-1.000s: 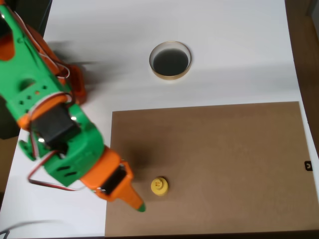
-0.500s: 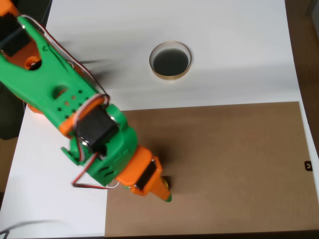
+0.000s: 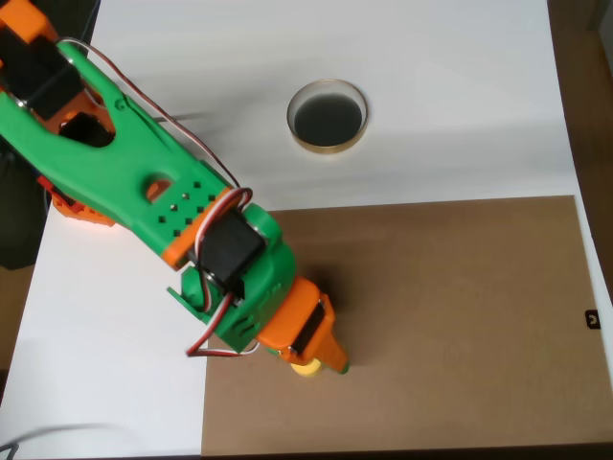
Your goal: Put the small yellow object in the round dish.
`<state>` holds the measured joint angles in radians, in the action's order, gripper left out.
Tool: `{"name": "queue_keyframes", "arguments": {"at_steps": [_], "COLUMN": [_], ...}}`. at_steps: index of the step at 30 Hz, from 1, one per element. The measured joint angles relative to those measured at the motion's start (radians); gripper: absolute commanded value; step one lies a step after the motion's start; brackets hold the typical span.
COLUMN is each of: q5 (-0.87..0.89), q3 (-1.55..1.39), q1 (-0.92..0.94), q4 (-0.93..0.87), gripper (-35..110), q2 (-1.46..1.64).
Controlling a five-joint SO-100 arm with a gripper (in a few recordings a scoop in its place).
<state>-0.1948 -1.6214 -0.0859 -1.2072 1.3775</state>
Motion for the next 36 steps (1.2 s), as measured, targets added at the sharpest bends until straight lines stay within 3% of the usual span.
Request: {"name": "queue_keyframes", "arguments": {"at_steps": [24, 29, 36], "q5": [0.031, 0.034, 0.020], "q3": [0.104, 0.107, 0.107], "q1": [0.040, 0.034, 0.006], "q4": [0.025, 0.023, 0.023], "gripper": [8, 20, 24], "q2": [-0.109, -0.123, -0.126]}}
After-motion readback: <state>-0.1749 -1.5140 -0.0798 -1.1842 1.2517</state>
